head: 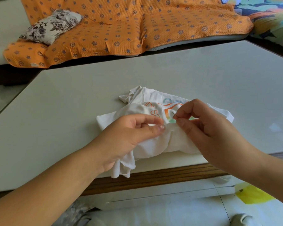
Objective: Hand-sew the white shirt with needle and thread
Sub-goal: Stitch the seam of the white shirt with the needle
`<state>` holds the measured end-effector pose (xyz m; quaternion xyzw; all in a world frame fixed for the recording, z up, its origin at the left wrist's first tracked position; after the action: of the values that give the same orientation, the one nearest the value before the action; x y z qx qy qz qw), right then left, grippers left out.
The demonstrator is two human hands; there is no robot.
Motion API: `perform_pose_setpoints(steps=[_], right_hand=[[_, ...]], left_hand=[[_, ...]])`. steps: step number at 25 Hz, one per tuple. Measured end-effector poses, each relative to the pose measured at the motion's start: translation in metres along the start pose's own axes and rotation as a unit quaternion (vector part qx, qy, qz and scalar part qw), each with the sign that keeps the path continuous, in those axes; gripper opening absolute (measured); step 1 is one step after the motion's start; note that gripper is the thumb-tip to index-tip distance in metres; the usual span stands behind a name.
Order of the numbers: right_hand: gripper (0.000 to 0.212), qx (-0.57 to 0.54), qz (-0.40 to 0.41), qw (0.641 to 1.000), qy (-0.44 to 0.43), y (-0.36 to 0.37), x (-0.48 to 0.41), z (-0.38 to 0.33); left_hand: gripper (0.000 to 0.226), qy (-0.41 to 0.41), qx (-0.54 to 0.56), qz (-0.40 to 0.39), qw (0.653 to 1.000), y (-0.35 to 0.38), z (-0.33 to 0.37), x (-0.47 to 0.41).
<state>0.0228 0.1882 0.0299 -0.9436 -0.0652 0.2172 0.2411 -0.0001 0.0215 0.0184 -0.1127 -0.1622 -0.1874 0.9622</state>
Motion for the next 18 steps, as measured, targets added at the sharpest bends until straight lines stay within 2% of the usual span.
perform_pose_setpoints(steps=[6,10,13,18], right_hand=[[0.021,-0.007,-0.023,1.0,-0.009,0.0021,-0.0009,-0.0005],[0.019,-0.02,-0.011,0.999,-0.027,0.0012,-0.0024,-0.0015],[0.006,-0.015,-0.01,0.999,-0.036,0.002,-0.002,-0.0021],[0.013,0.069,0.002,0.998,-0.016,-0.0006,-0.0029,0.0075]], left_hand=[[0.018,-0.046,0.046,-0.015,0.998,-0.0021,-0.0048,-0.0015],[0.02,-0.047,0.051,-0.014,0.997,0.0003,-0.006,-0.0011],[0.021,-0.039,0.08,-0.002,0.996,-0.0001,-0.0077,-0.002],[0.016,-0.006,0.134,0.034,0.99,-0.0036,-0.0078,-0.005]])
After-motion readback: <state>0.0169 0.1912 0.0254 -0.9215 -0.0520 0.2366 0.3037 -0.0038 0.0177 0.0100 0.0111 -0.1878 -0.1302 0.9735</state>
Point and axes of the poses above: each hand's wrist, its own x-axis away from the middle knuckle, its own y-axis out of the palm, z = x × y, the point moved 5 cm from there along -x, towards the middle knuckle, and after that the axes turned 5 degrees about -y, right-handed, at the moved point
